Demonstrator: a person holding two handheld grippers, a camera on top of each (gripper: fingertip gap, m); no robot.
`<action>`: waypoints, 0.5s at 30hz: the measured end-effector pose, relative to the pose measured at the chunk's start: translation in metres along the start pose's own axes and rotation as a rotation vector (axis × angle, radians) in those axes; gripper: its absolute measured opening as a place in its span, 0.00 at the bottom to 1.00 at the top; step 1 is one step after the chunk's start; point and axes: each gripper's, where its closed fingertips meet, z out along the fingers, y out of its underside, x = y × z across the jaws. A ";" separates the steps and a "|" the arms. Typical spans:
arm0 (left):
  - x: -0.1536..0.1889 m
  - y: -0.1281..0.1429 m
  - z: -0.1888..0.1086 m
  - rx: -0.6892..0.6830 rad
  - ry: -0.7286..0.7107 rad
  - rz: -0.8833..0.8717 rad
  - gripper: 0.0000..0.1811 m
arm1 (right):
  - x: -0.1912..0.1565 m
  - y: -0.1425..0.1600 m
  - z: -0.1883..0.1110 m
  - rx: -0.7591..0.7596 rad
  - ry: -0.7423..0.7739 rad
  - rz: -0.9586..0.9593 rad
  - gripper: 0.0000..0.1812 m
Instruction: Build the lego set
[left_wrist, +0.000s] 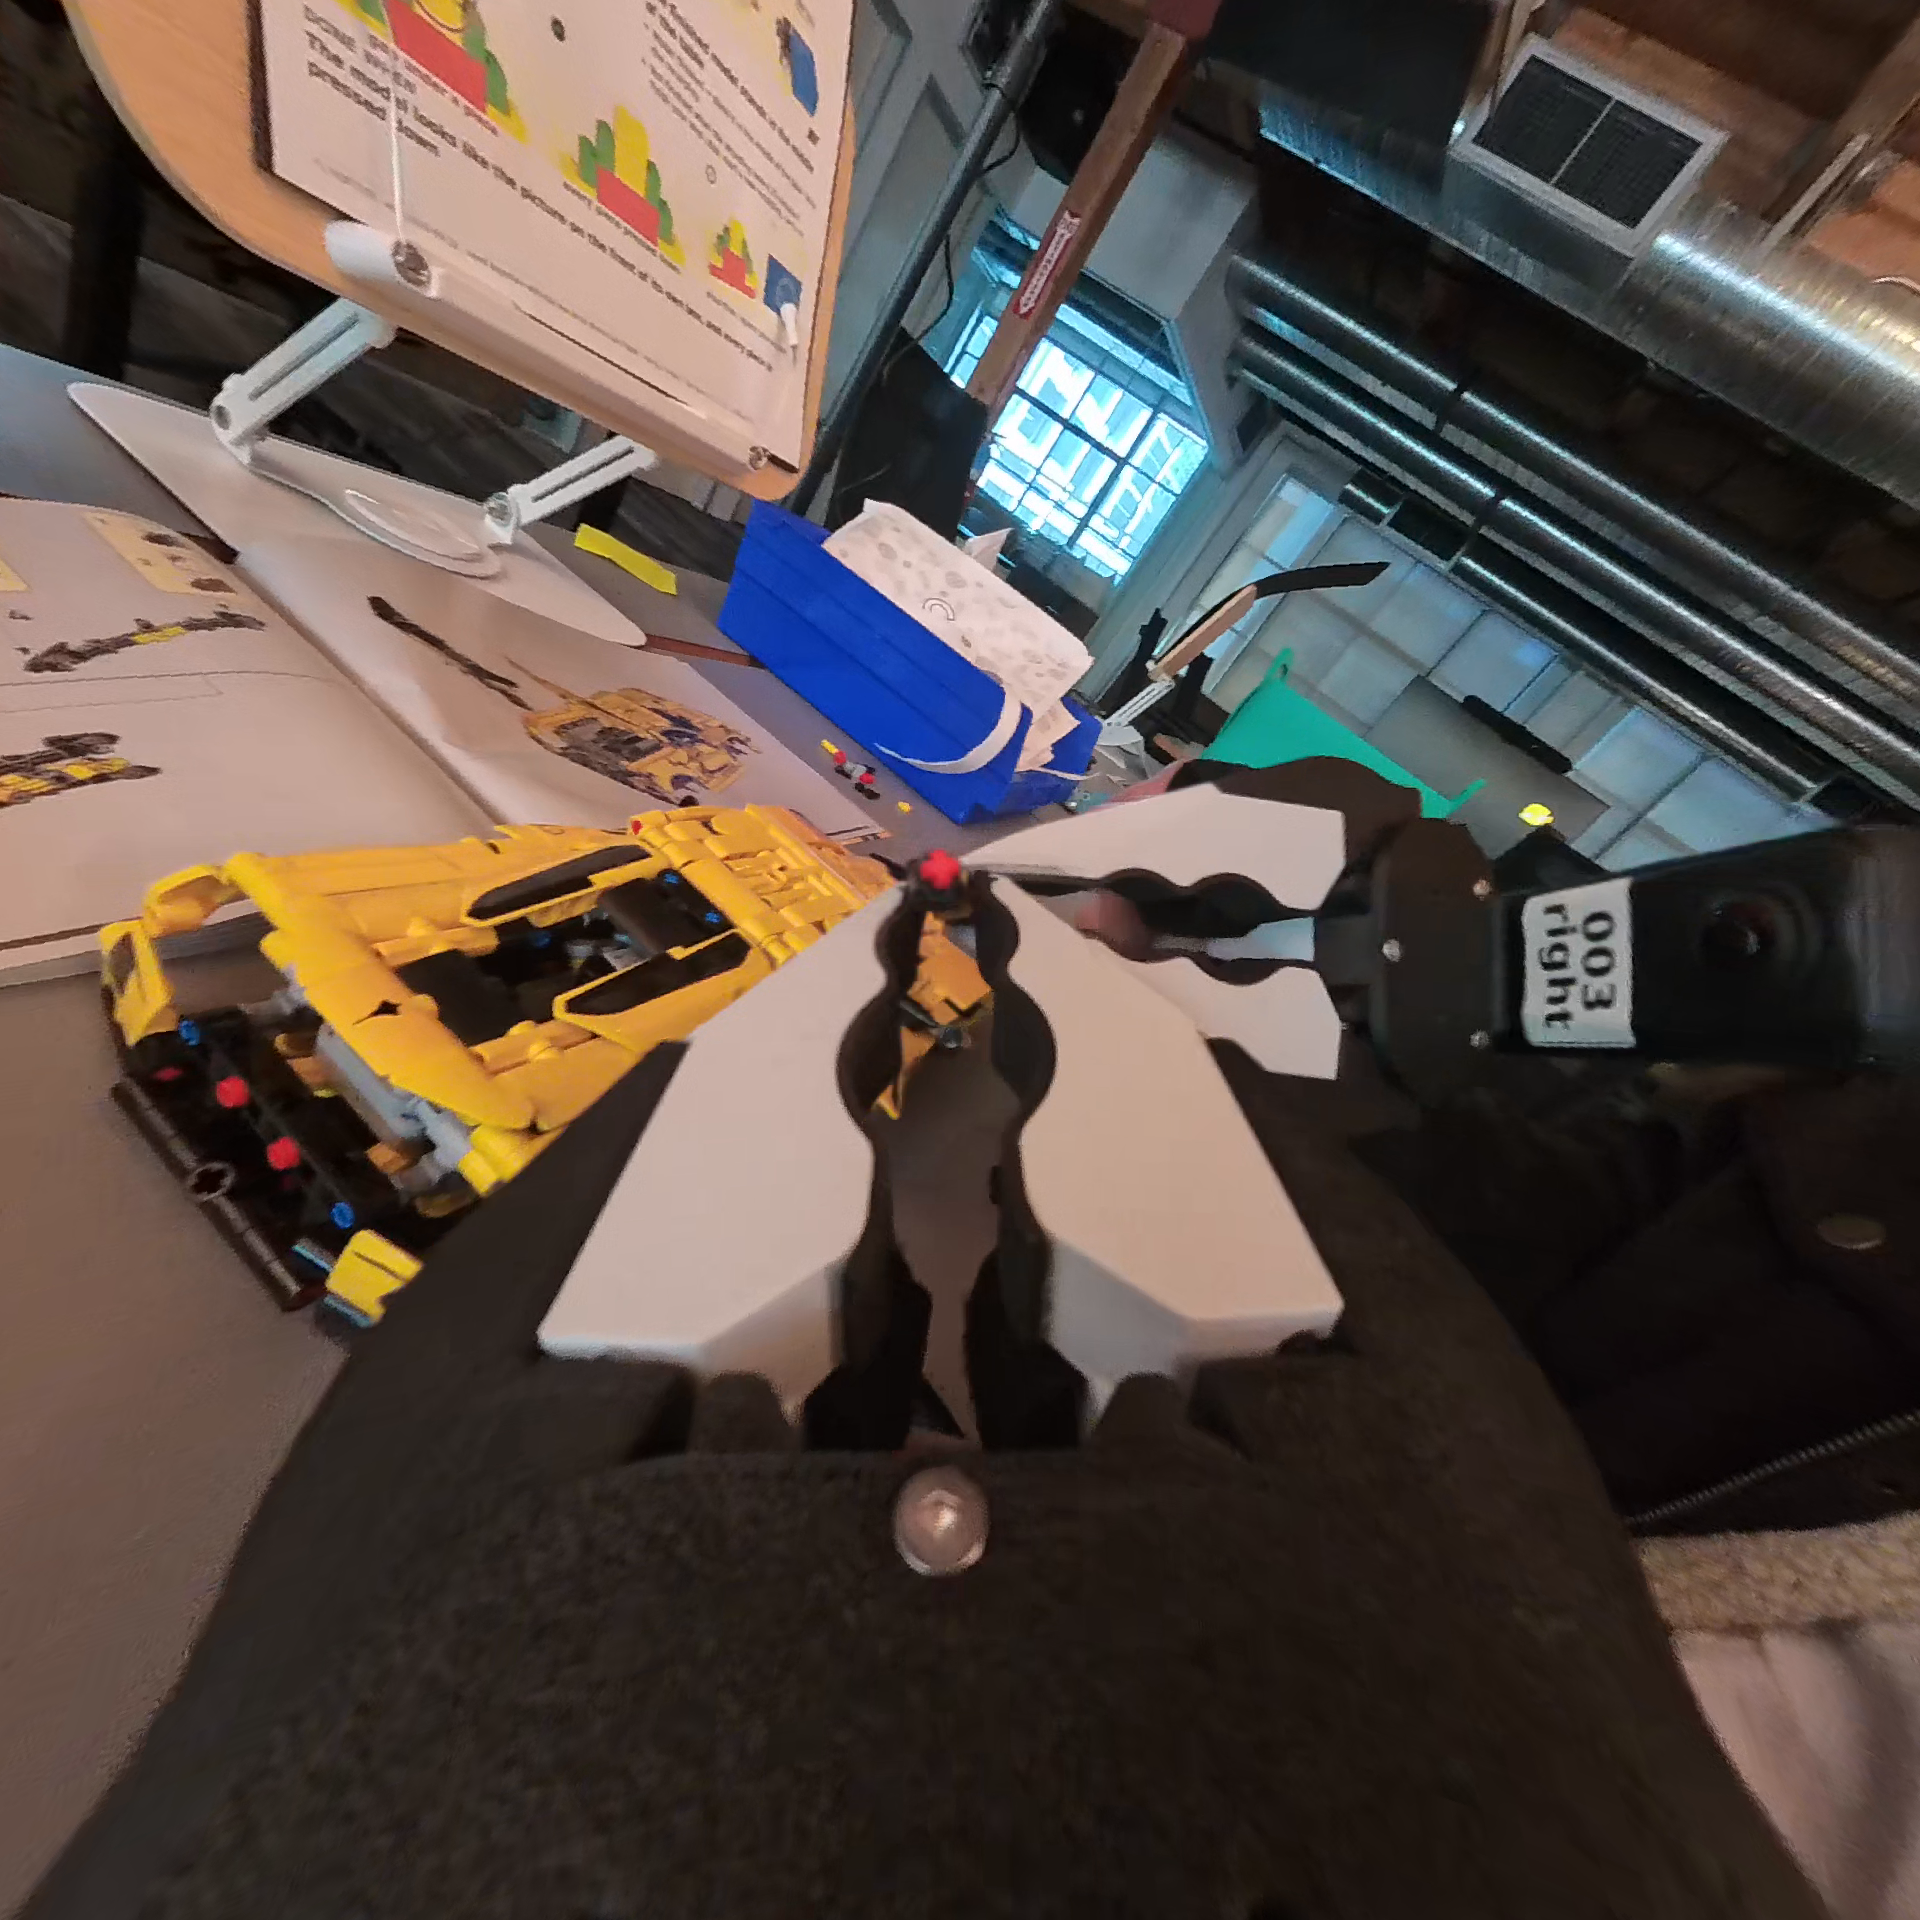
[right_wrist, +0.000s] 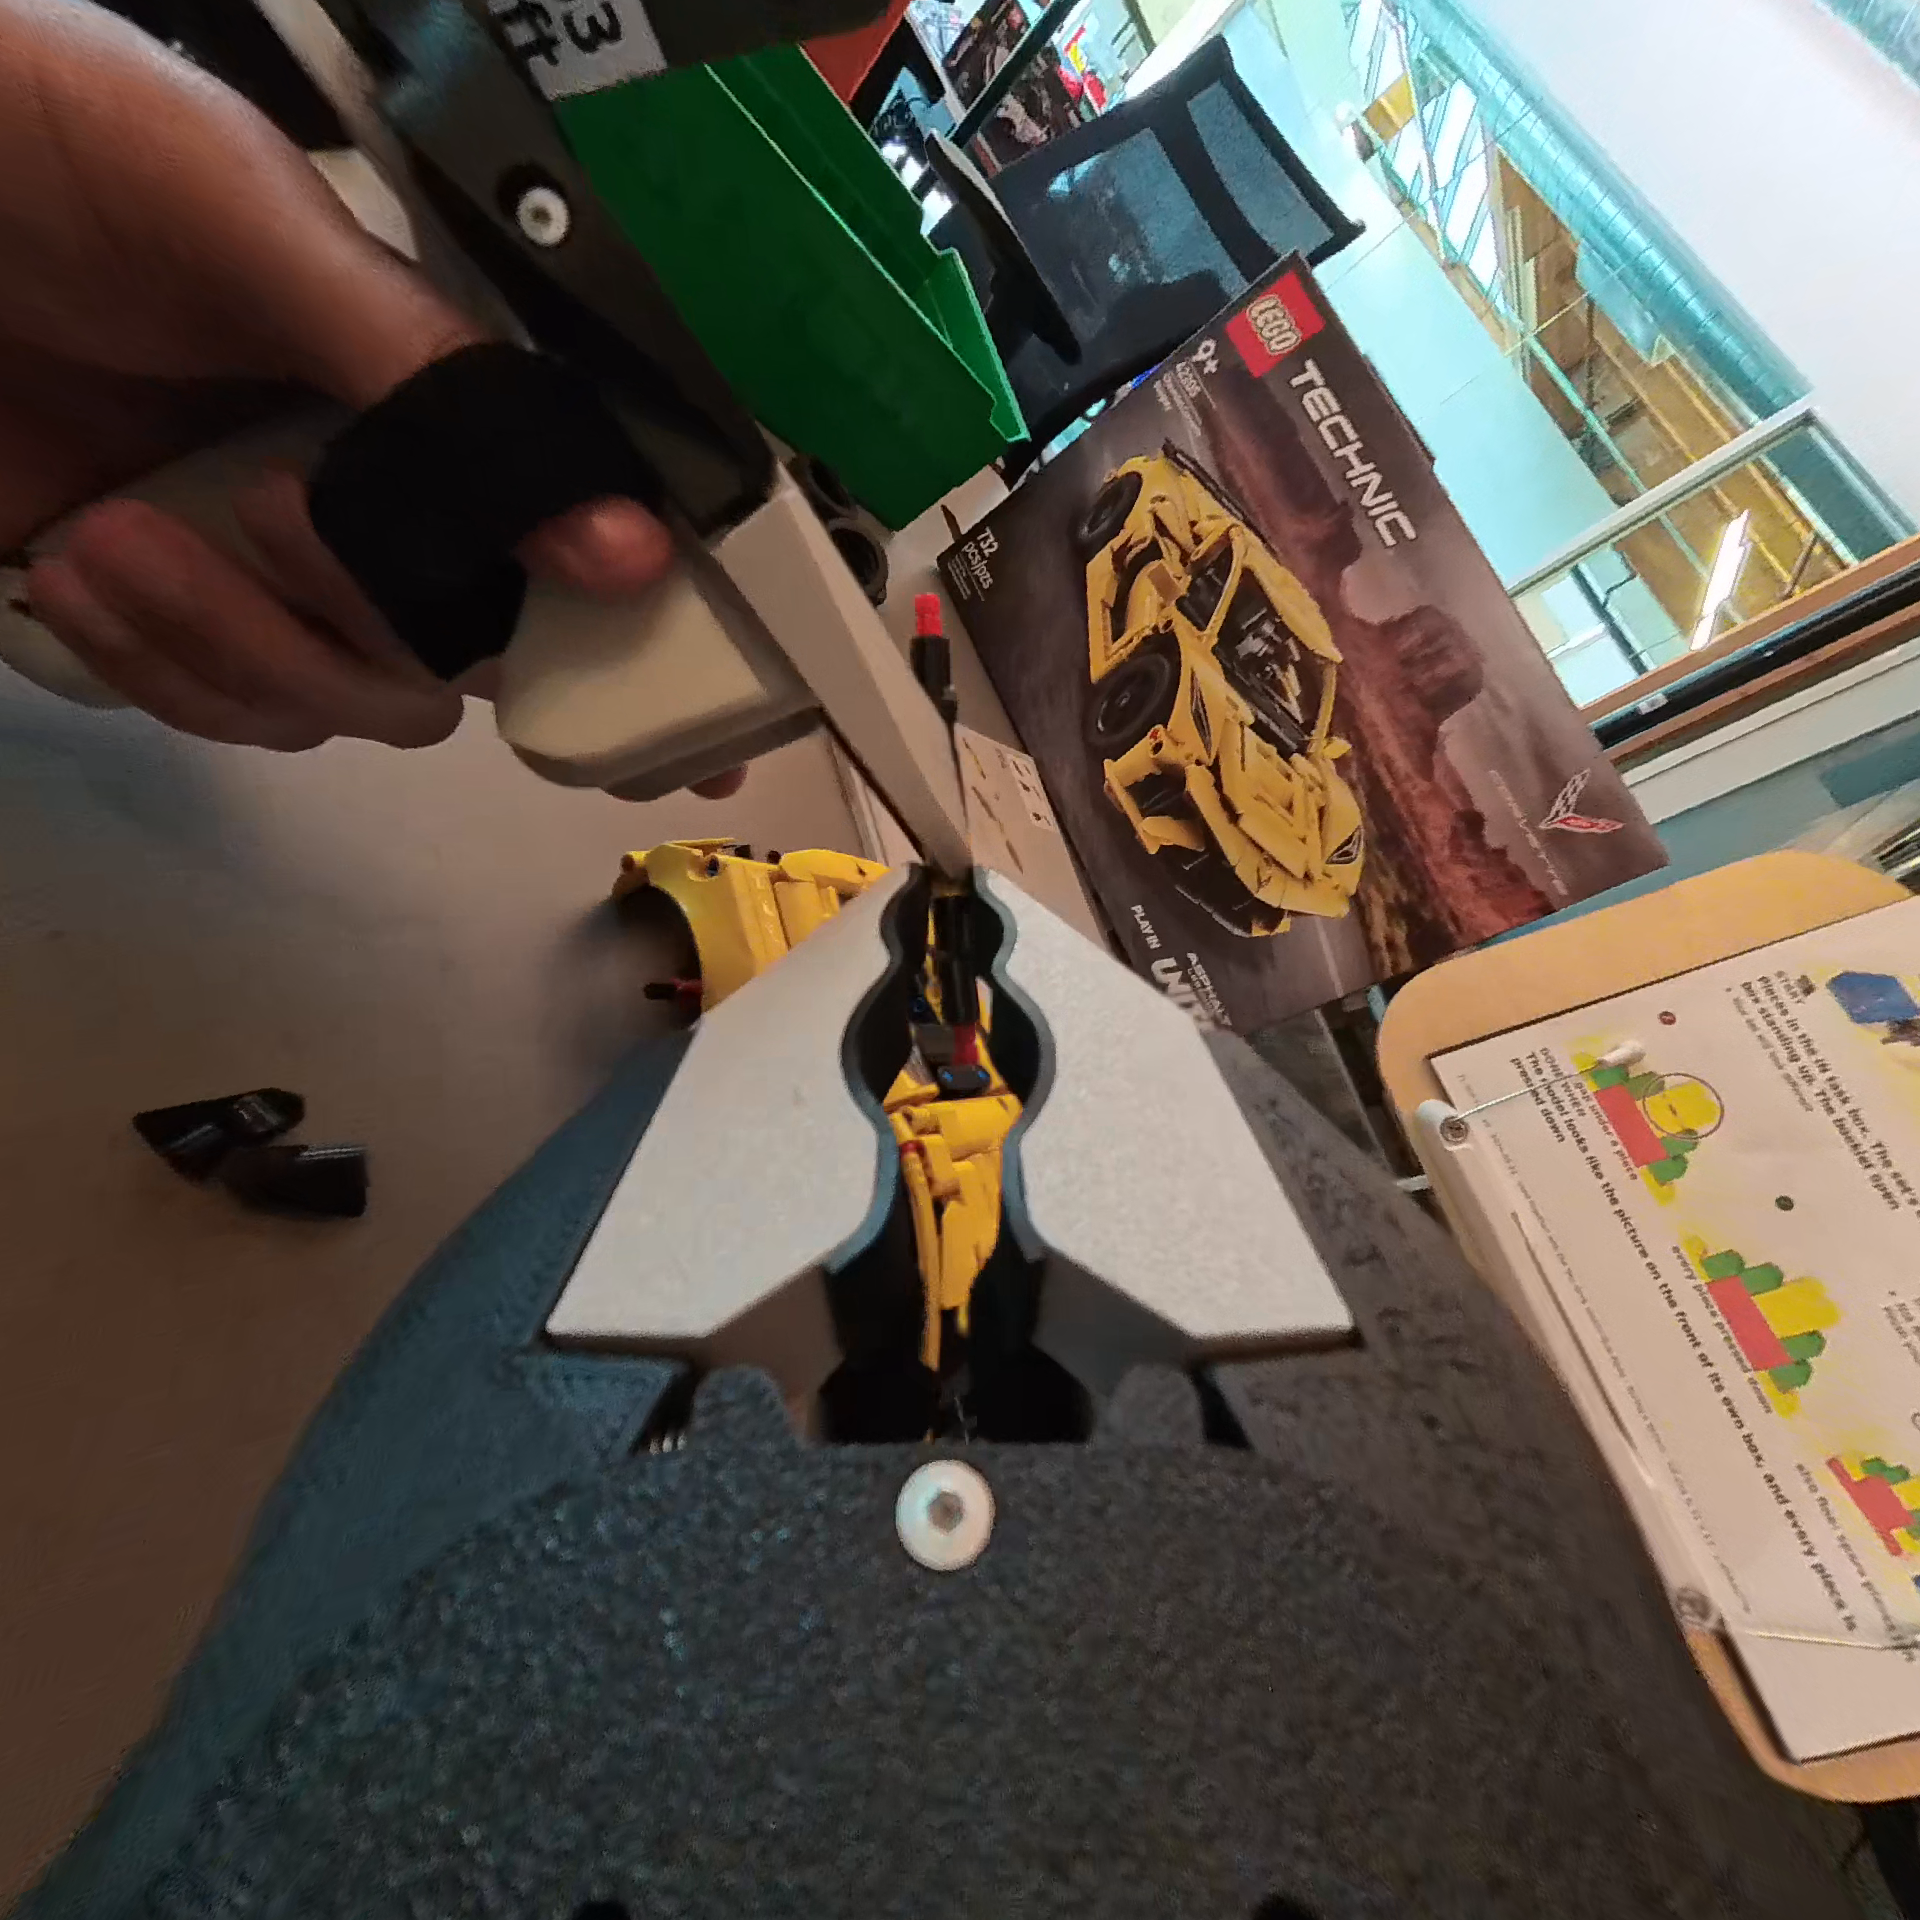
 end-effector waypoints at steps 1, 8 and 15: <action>0.001 0.001 0.000 -0.006 0.008 -0.002 0.04 | 0.000 0.000 -0.001 0.004 0.000 -0.009 0.04; 0.007 -0.002 -0.005 -0.014 0.031 0.060 0.04 | 0.005 -0.007 -0.014 0.088 -0.030 0.188 0.06; 0.011 -0.012 -0.017 0.024 0.021 0.164 0.04 | -0.010 0.064 -0.075 -0.188 -0.607 0.594 0.15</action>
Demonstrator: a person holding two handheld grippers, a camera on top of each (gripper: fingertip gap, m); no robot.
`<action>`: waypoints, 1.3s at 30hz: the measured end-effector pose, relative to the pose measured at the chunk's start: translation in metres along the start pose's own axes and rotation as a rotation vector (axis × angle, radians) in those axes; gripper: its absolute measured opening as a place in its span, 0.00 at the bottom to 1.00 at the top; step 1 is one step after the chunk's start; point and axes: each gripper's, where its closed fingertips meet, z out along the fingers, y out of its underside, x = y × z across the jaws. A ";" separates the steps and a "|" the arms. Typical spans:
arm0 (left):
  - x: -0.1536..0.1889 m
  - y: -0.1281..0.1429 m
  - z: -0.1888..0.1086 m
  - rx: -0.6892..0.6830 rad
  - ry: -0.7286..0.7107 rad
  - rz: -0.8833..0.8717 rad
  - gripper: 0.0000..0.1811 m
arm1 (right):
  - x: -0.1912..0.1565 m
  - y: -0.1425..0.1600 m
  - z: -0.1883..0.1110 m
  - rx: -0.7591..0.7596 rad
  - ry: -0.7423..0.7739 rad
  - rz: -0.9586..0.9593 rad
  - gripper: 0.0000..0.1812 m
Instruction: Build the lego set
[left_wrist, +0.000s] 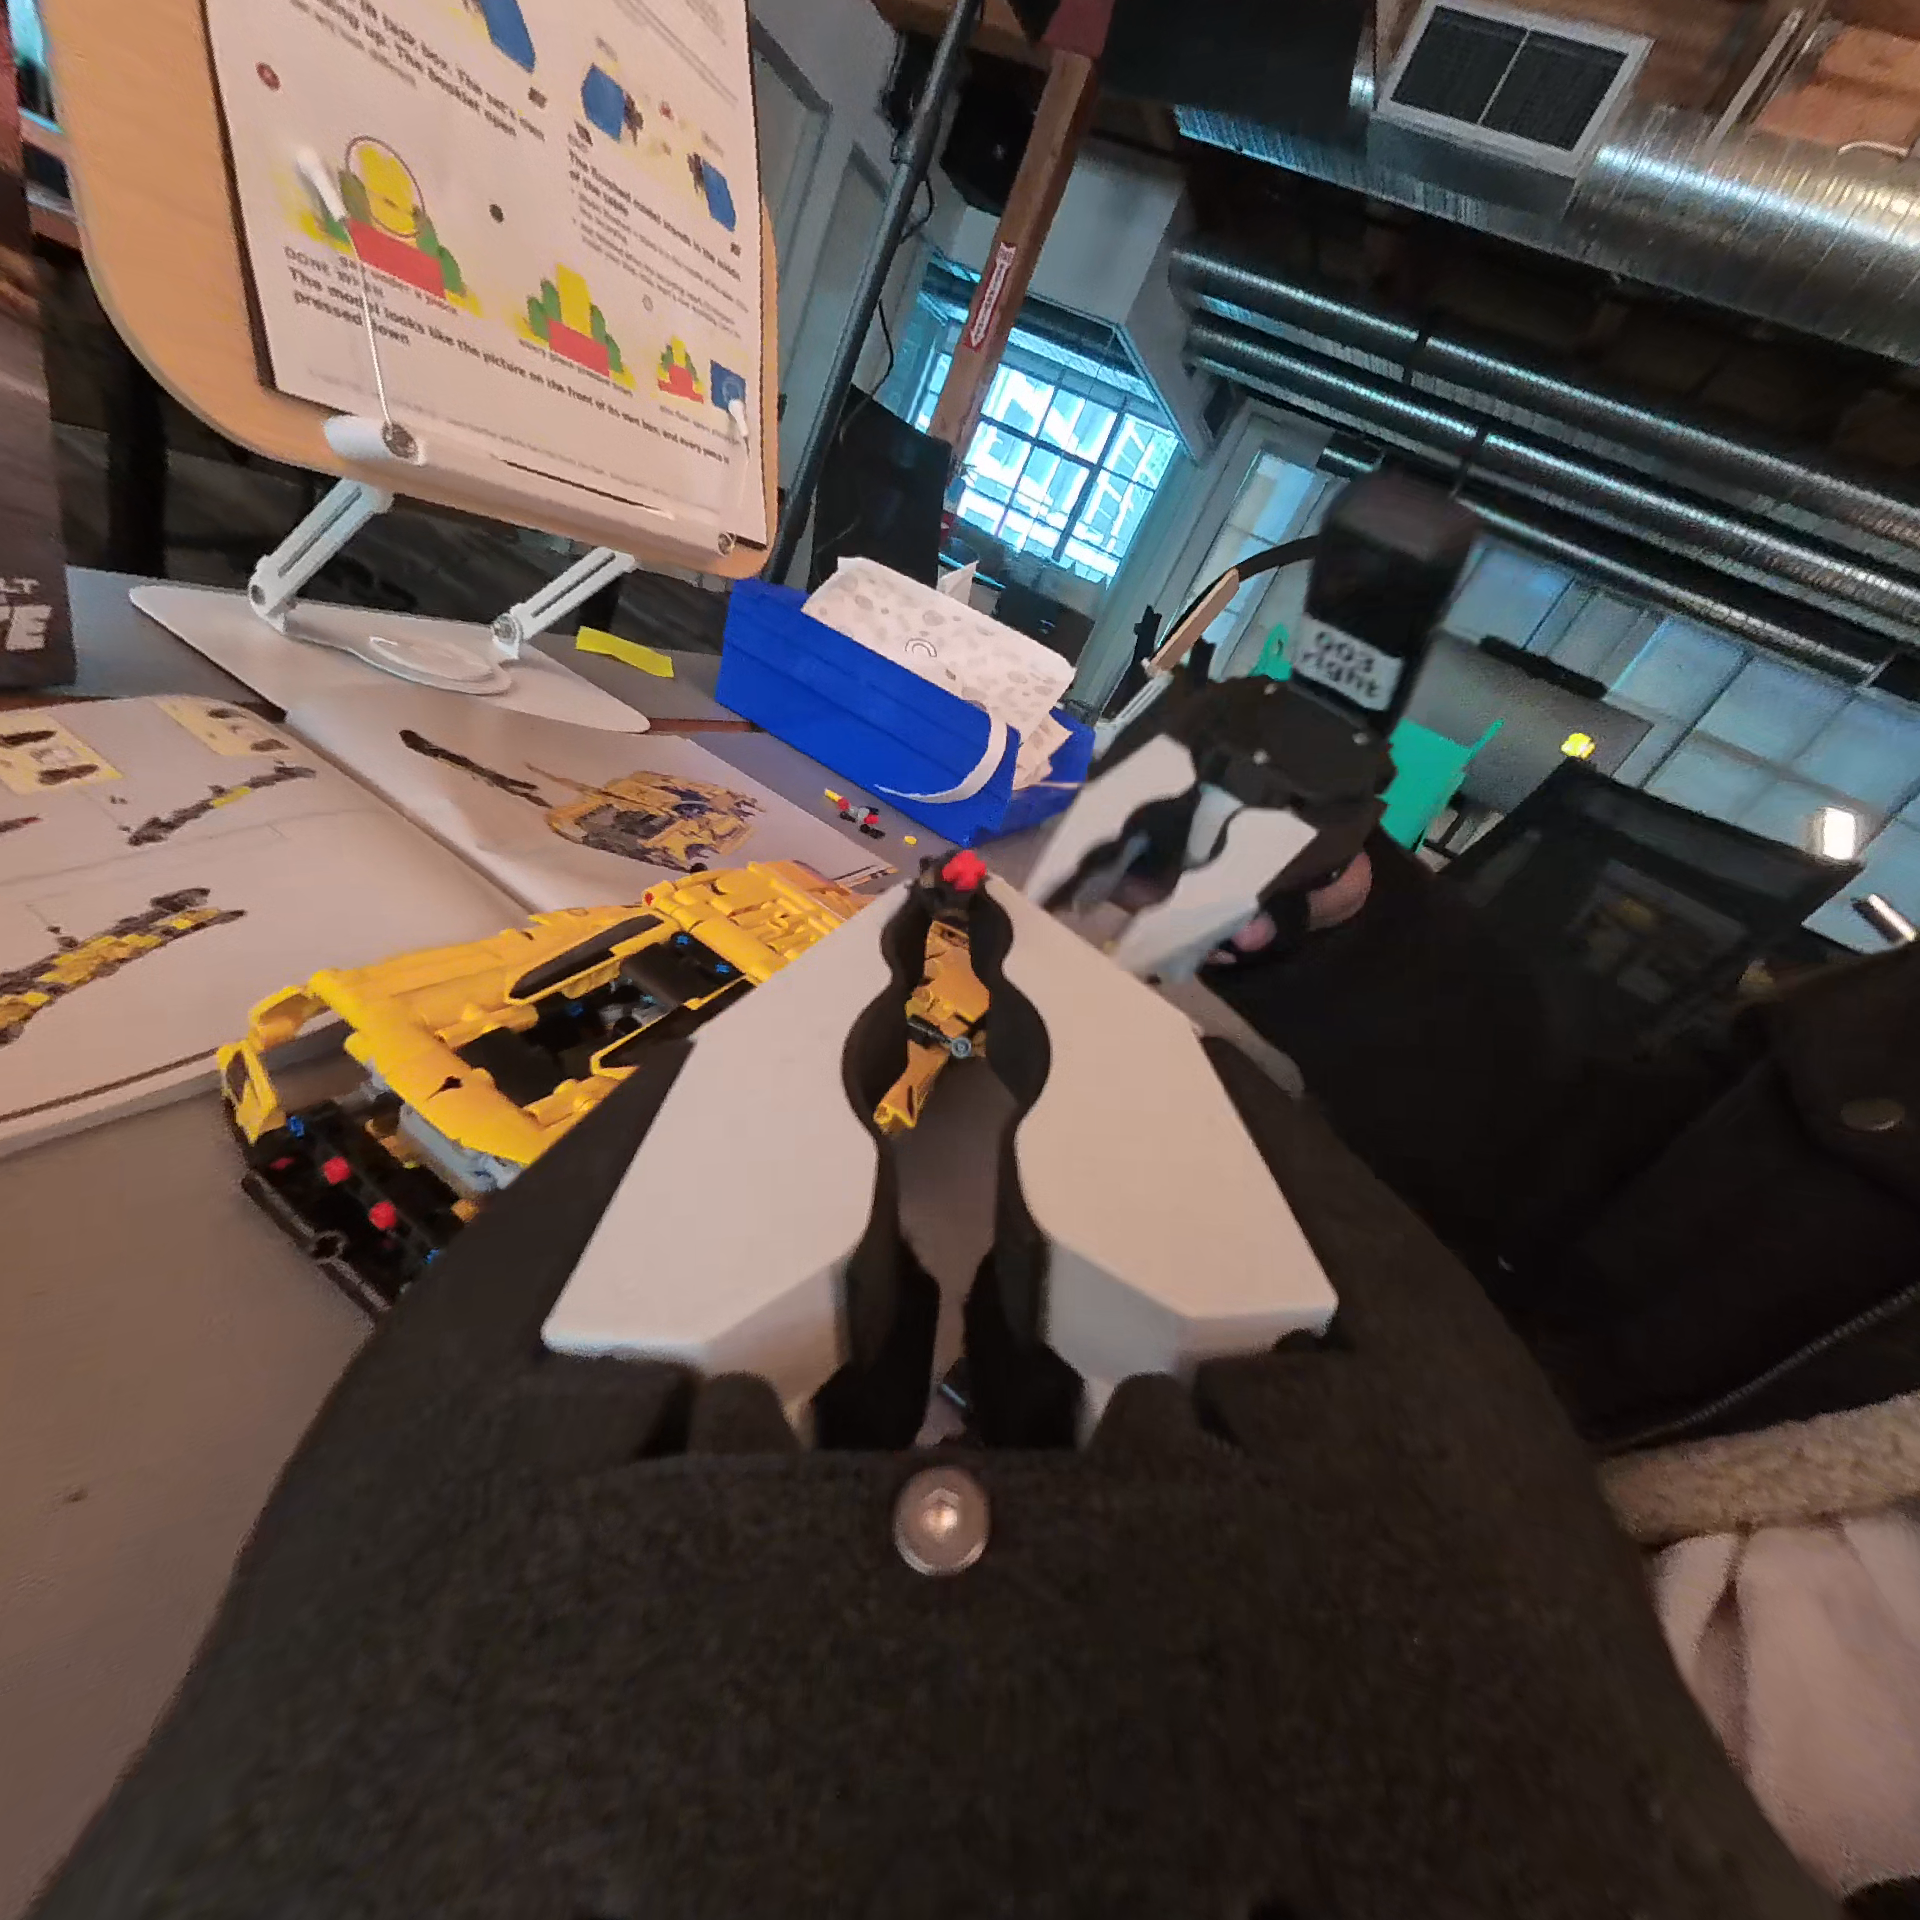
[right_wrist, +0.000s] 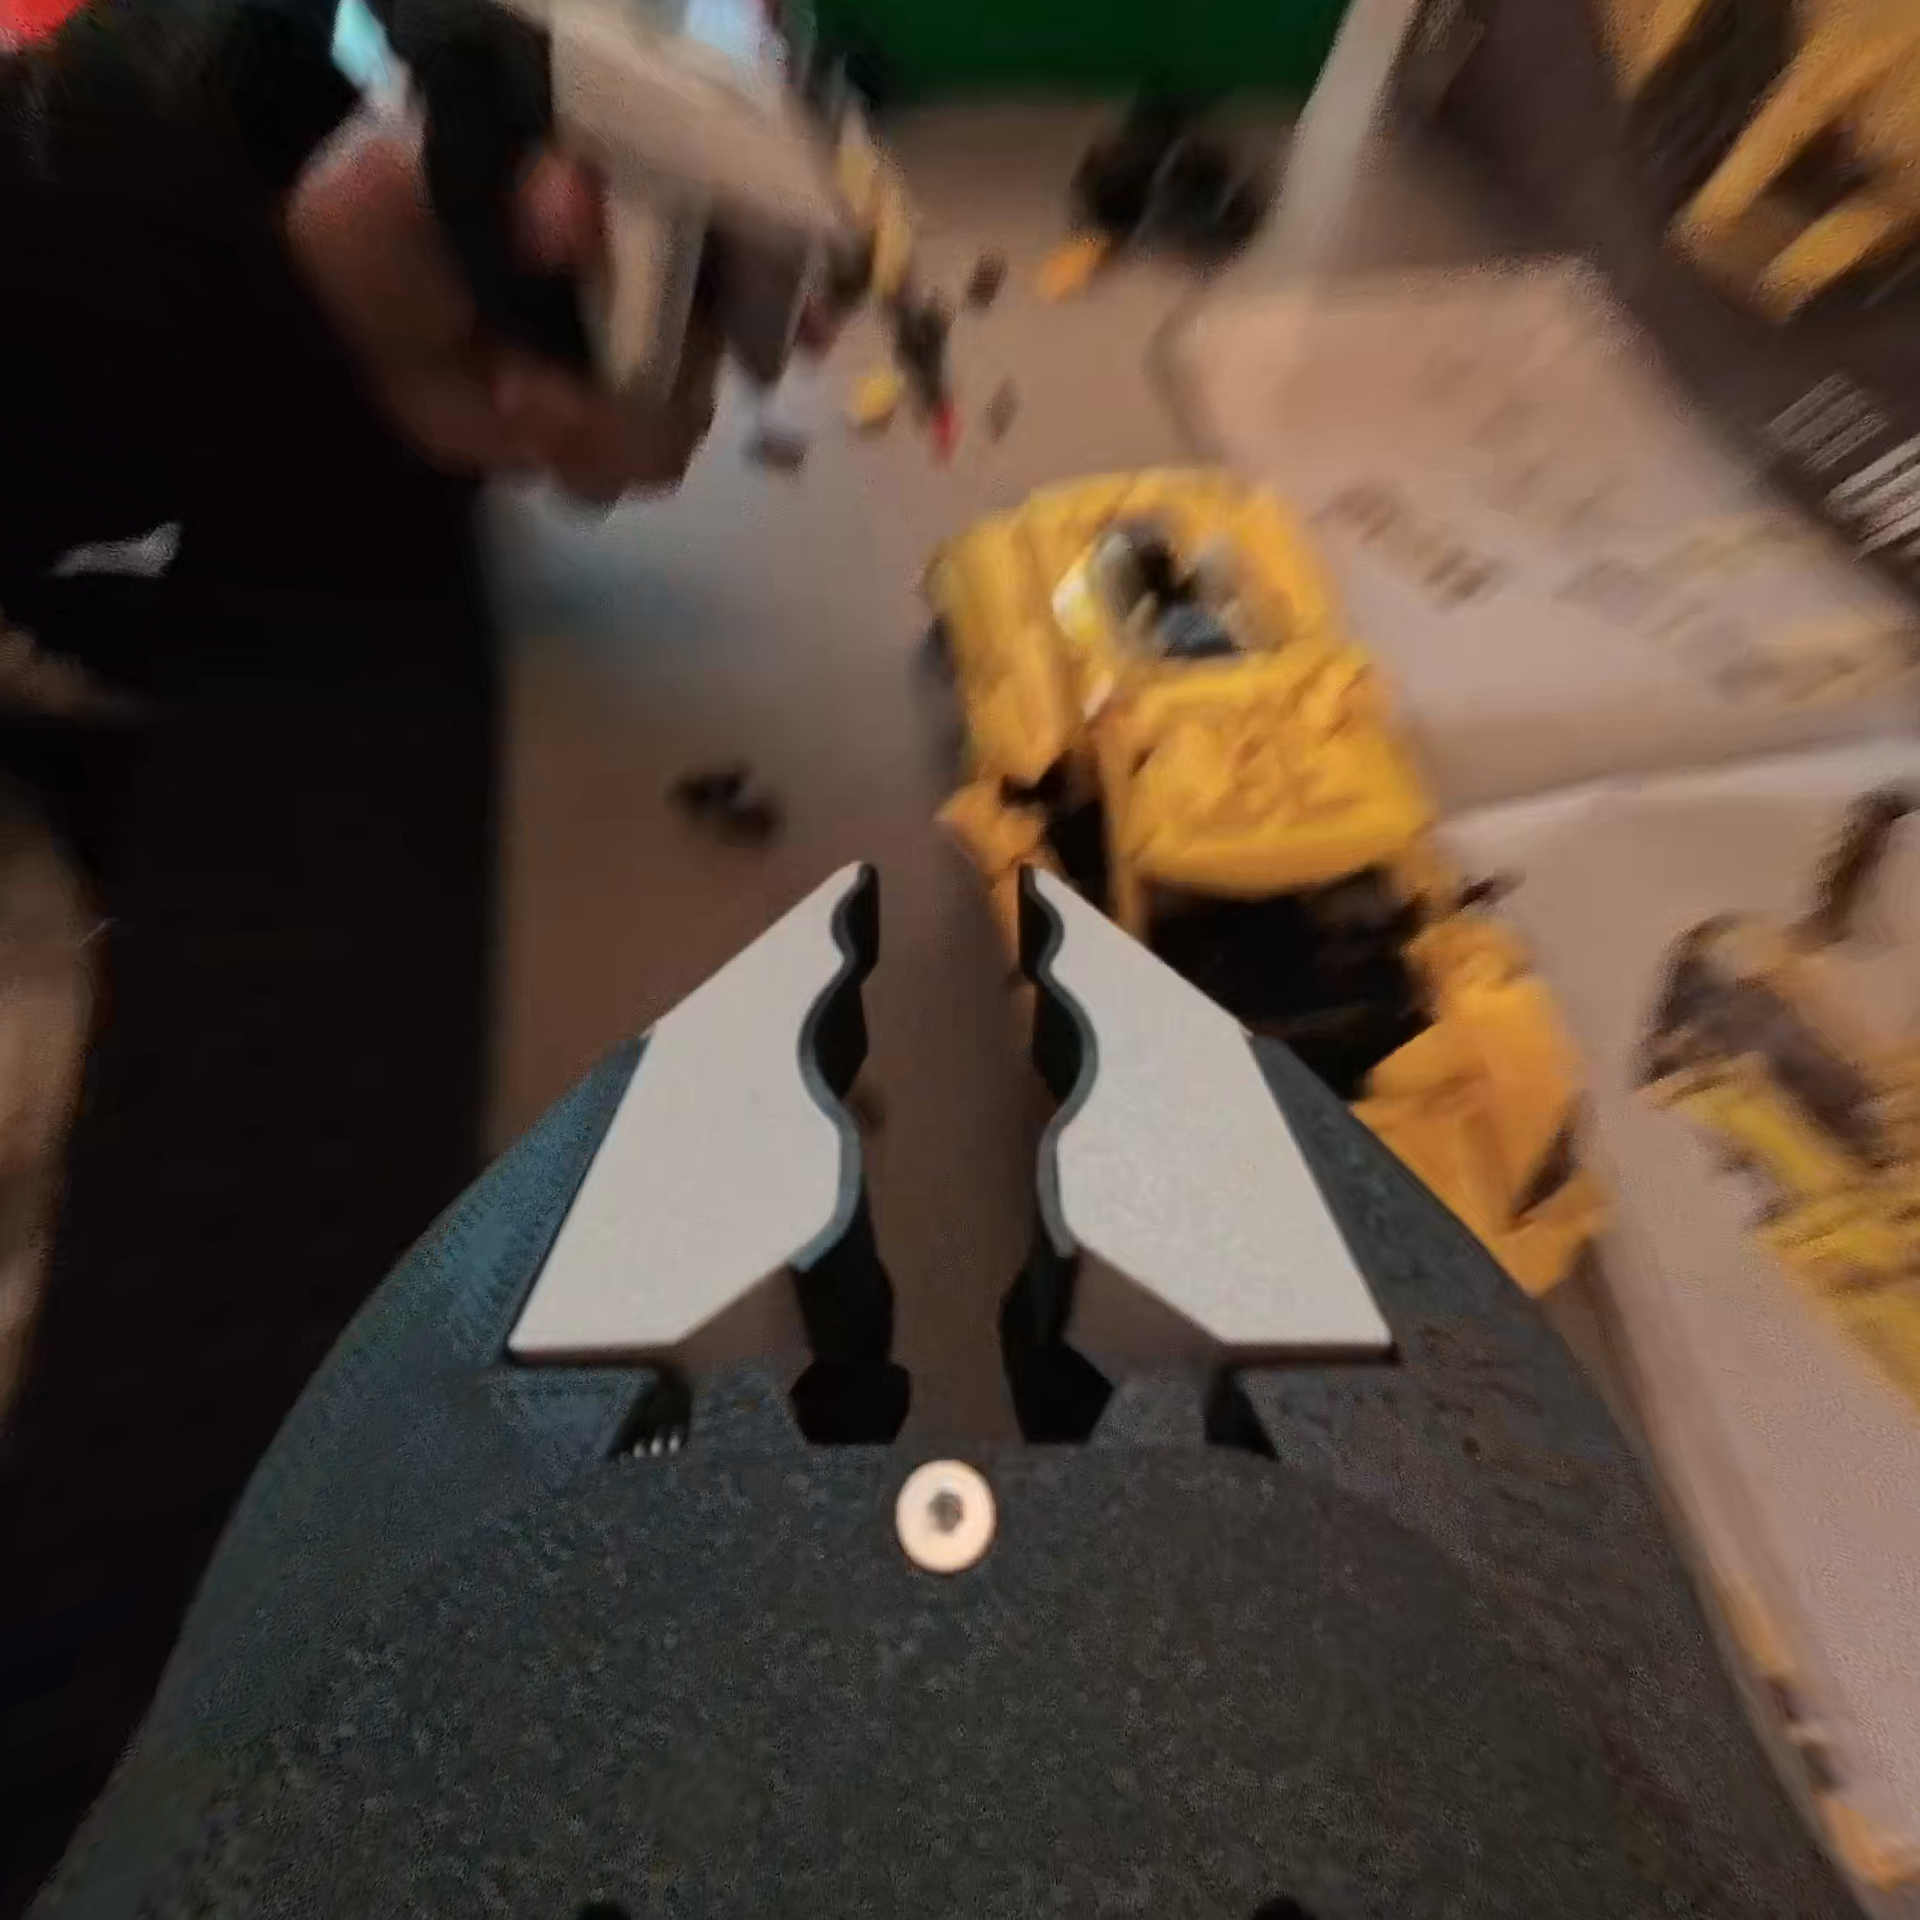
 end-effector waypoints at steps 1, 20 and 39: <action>0.001 0.002 0.001 -0.014 -0.002 0.013 0.04 | -0.014 0.023 0.000 -0.073 -0.087 0.022 0.14; 0.008 0.041 0.018 -0.217 -0.010 0.106 0.04 | -0.024 0.087 0.032 -0.171 -0.058 -0.173 0.03; 0.004 0.044 0.017 -0.230 -0.032 0.092 0.04 | 0.006 0.235 -0.235 -1.520 0.108 0.566 0.02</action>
